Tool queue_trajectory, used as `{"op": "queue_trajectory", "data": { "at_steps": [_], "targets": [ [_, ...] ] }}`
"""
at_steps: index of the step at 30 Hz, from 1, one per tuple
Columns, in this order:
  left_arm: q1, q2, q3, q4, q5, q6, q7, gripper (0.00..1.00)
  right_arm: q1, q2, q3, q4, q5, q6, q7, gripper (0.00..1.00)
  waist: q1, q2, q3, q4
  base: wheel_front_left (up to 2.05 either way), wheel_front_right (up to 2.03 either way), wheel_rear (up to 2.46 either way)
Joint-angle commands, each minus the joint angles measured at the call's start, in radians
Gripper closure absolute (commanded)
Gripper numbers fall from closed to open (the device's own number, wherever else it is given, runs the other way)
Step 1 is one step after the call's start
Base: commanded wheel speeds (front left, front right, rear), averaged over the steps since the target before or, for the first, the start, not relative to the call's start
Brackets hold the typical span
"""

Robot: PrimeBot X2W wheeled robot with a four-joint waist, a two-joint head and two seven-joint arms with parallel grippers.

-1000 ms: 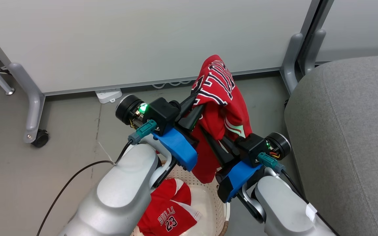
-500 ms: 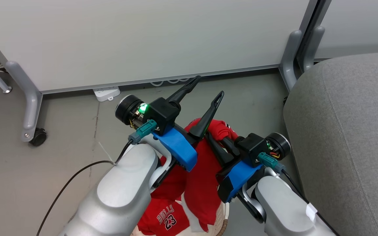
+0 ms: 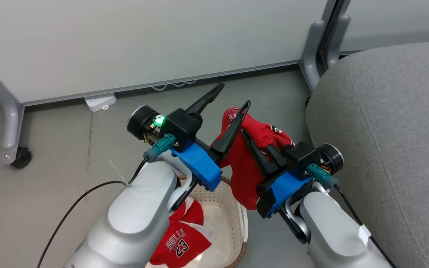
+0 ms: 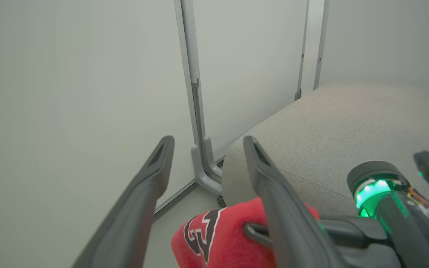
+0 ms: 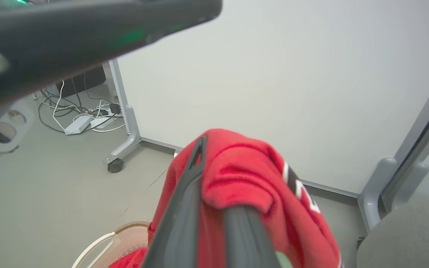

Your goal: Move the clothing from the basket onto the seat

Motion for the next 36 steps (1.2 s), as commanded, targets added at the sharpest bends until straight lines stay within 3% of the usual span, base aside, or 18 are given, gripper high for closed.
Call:
{"op": "queue_trajectory", "data": {
  "at_steps": [1, 24, 36],
  "targets": [
    [-0.012, 0.004, 0.001, 0.003, 0.005, 0.000, -0.003, 0.00, -0.011, -0.001, -0.013, -0.008, -0.008, -0.001, 0.000, 1.00, 0.0000, 0.0000, 0.014, -0.023, 0.00, 0.00, 0.00],
    [0.006, 0.010, -0.042, 0.004, 0.017, -0.005, -0.003, 0.00, 0.089, -0.001, -0.317, -0.128, -0.077, -0.001, 0.000, 1.00, 0.0000, 0.0000, 0.070, -0.274, 0.00, 0.00, 0.00],
    [0.003, 0.011, -0.112, 0.016, 0.006, -0.005, -0.003, 0.00, 0.152, -0.001, -0.418, -0.173, -0.071, -0.001, 0.000, 1.00, 0.0000, 0.0000, 0.101, -0.376, 0.00, 0.00, 0.00]
  ]
}}
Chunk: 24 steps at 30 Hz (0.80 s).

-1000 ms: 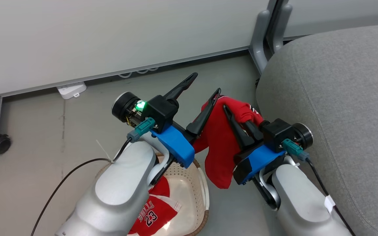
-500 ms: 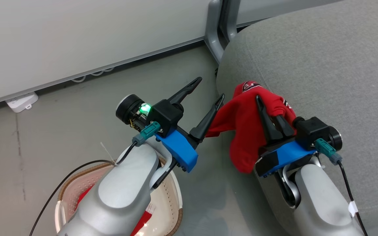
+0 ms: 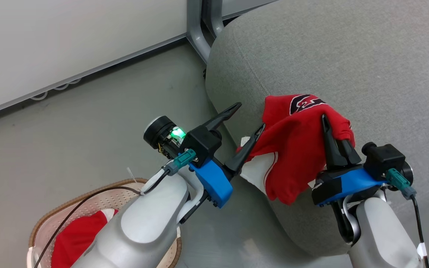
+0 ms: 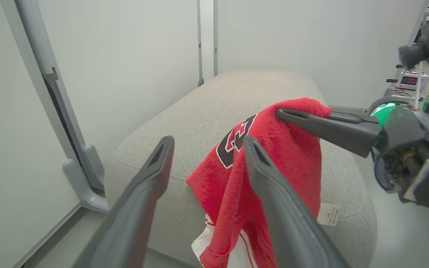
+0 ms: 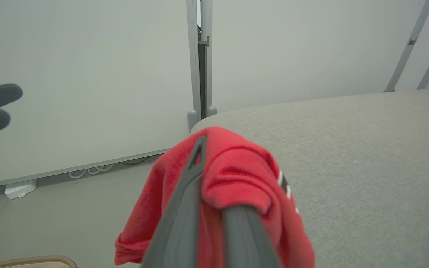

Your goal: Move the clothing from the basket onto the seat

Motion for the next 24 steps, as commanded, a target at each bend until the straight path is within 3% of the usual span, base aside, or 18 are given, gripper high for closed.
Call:
{"op": "queue_trajectory", "data": {
  "at_steps": [1, 13, 24],
  "targets": [
    [0.002, 0.008, -0.008, 0.004, -0.006, -0.002, -0.003, 0.00, 0.010, 0.000, -0.008, -0.009, 0.005, -0.001, 0.000, 1.00, 0.0001, -0.0001, 0.009, -0.019, 0.00, 0.00, 0.00],
    [-0.010, 0.007, -0.027, 0.004, -0.021, -0.001, -0.003, 0.00, 0.026, 0.000, -0.025, -0.030, 0.016, -0.001, -0.001, 1.00, 0.0001, -0.0001, 0.020, -0.031, 0.00, 0.00, 0.00],
    [-0.022, 0.026, -0.012, -0.012, -0.004, -0.001, -0.003, 0.00, -0.126, -0.005, -0.069, -0.135, -0.032, -0.001, 0.000, 1.00, 0.0001, -0.0001, 0.093, -0.013, 0.00, 0.00, 0.00]
  ]
}}
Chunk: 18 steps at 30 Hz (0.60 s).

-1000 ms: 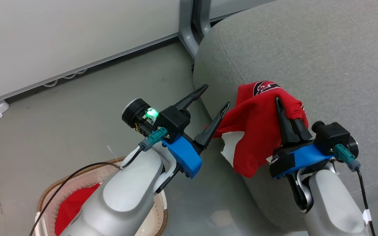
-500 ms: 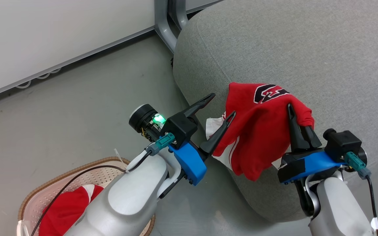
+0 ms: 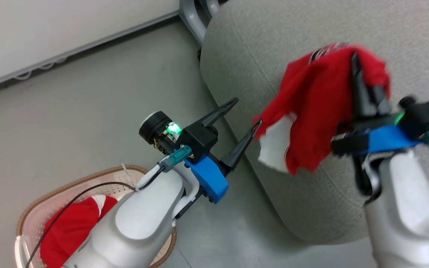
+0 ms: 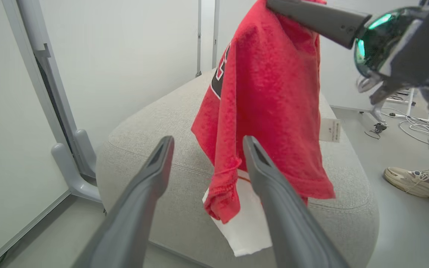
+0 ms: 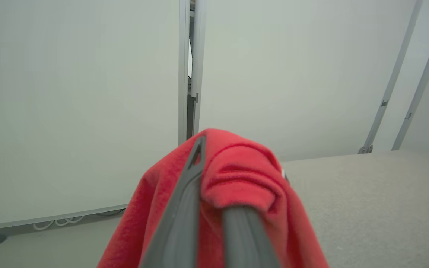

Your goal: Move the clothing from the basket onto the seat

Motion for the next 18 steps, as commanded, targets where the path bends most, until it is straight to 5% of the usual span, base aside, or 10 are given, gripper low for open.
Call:
{"op": "queue_trajectory", "data": {
  "at_steps": [1, 12, 18],
  "targets": [
    [-0.020, 0.013, 0.001, -0.004, 0.011, 0.001, -0.003, 0.00, -0.067, -0.017, -0.034, -0.027, -0.008, -0.001, 0.000, 1.00, 0.0000, 0.0000, 0.046, 0.008, 0.00, 0.00, 0.00],
    [-0.102, 0.066, 0.004, -0.025, 0.034, 0.003, 0.012, 0.00, -0.332, -0.173, -0.235, -0.121, -0.008, -0.001, 0.000, 1.00, 0.0000, 0.0000, 0.245, 0.044, 0.00, 0.00, 0.00],
    [-0.149, 0.101, -0.005, -0.057, 0.052, 0.003, 0.033, 0.00, -0.416, -0.270, -0.363, -0.054, 0.016, -0.001, 0.000, 1.00, 0.0000, 0.0000, 0.357, 0.062, 0.00, 0.00, 0.00]
  ]
}}
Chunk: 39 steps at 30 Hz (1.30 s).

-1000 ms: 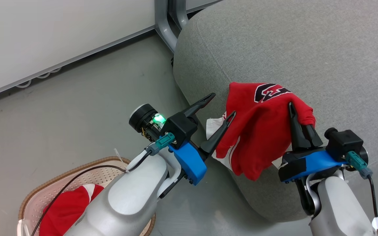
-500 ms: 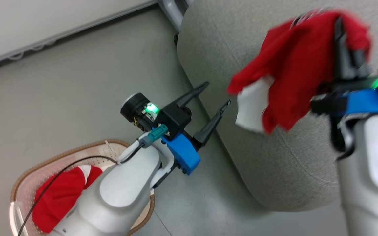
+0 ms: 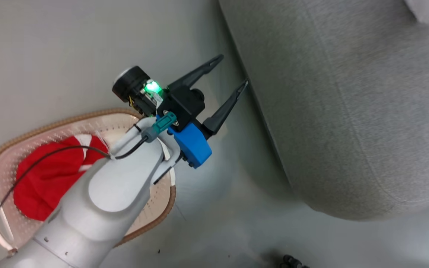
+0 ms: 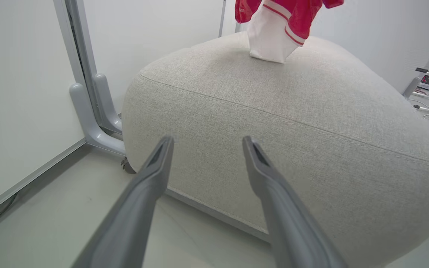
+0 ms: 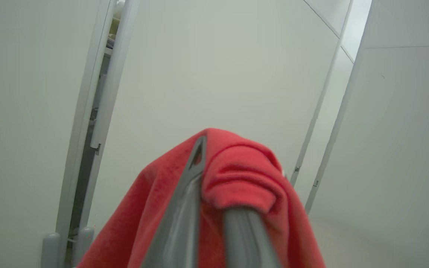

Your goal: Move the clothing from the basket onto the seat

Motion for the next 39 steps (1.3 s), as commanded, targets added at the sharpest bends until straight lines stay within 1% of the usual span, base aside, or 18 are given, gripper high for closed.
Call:
{"op": "queue_trajectory", "data": {
  "at_steps": [1, 4, 7, 14, 17, 20, 21, 22, 23, 26, 30, 36, 39],
  "targets": [
    [-0.021, 0.013, -0.004, -0.008, 0.009, 0.002, 0.001, 0.00, -0.022, -0.014, -0.013, 0.028, 0.001, -0.001, 0.000, 1.00, -0.0001, -0.0001, 0.066, 0.019, 0.00, 0.00, 0.00],
    [-0.042, 0.018, -0.008, -0.027, 0.015, 0.002, 0.012, 0.00, -0.033, -0.052, -0.047, 0.116, -0.003, -0.001, 0.000, 1.00, -0.0001, -0.0001, 0.108, 0.032, 0.00, 0.00, 0.00],
    [-0.055, 0.028, -0.008, -0.039, 0.016, 0.004, 0.015, 0.00, -0.036, -0.060, -0.065, 0.201, -0.016, -0.001, 0.000, 1.00, -0.0001, -0.0001, 0.138, 0.039, 0.00, 0.00, 0.00],
    [-0.061, 0.047, -0.010, -0.053, 0.014, 0.008, 0.020, 0.00, -0.002, -0.007, -0.076, 0.366, -0.050, -0.001, 0.000, 1.00, -0.0001, -0.0001, 0.167, 0.039, 0.00, 0.00, 0.00],
    [-0.057, 0.057, -0.011, -0.055, 0.010, 0.011, 0.023, 0.00, 0.016, 0.022, -0.094, 0.406, -0.051, -0.001, 0.000, 1.00, -0.0001, -0.0001, 0.170, 0.038, 0.00, 0.00, 0.00],
    [-0.050, 0.067, -0.010, -0.057, 0.007, 0.012, 0.025, 0.00, 0.029, 0.043, -0.103, 0.411, -0.049, -0.001, 0.000, 1.00, -0.0001, -0.0001, 0.164, 0.032, 0.00, 0.00, 0.00],
    [-0.047, 0.070, -0.010, -0.057, 0.007, 0.013, 0.026, 0.00, 0.035, 0.051, -0.106, 0.407, -0.050, -0.001, 0.000, 0.88, -0.0001, -0.0001, 0.160, 0.029, 0.00, 0.00, 0.00],
    [-0.043, 0.073, -0.009, -0.057, 0.005, 0.015, 0.027, 0.00, 0.045, 0.061, -0.107, 0.399, -0.054, -0.001, 0.000, 0.51, -0.0001, -0.0001, 0.155, 0.025, 0.00, 0.00, 0.00],
    [-0.038, 0.074, -0.009, -0.057, 0.002, 0.017, 0.026, 0.00, 0.056, 0.068, -0.109, 0.393, -0.058, -0.001, 0.000, 0.00, -0.0001, -0.0001, 0.148, 0.023, 0.00, 0.00, 0.00],
    [-0.024, 0.073, -0.010, -0.056, -0.004, 0.023, 0.018, 0.00, 0.087, 0.083, -0.130, 0.355, -0.061, -0.001, 0.000, 0.00, -0.0001, -0.0001, 0.119, 0.018, 0.00, 0.00, 0.00],
    [0.001, 0.060, -0.008, -0.045, -0.021, 0.029, 0.001, 0.00, 0.163, 0.105, -0.133, 0.299, -0.074, -0.001, 0.000, 0.00, -0.0001, -0.0001, 0.060, 0.018, 0.00, 0.00, 0.00],
    [0.057, 0.028, 0.008, -0.014, -0.053, 0.041, -0.028, 0.00, 0.297, 0.114, -0.136, 0.218, -0.099, -0.001, 0.000, 0.00, -0.0001, -0.0001, -0.069, 0.039, 0.00, 0.00, 0.00],
    [0.096, 0.017, 0.033, 0.001, -0.074, 0.051, -0.035, 0.00, 0.357, 0.123, -0.118, 0.168, -0.107, -0.001, 0.000, 0.00, -0.0001, -0.0001, -0.146, 0.054, 0.00, 0.00, 0.00]
  ]
}}
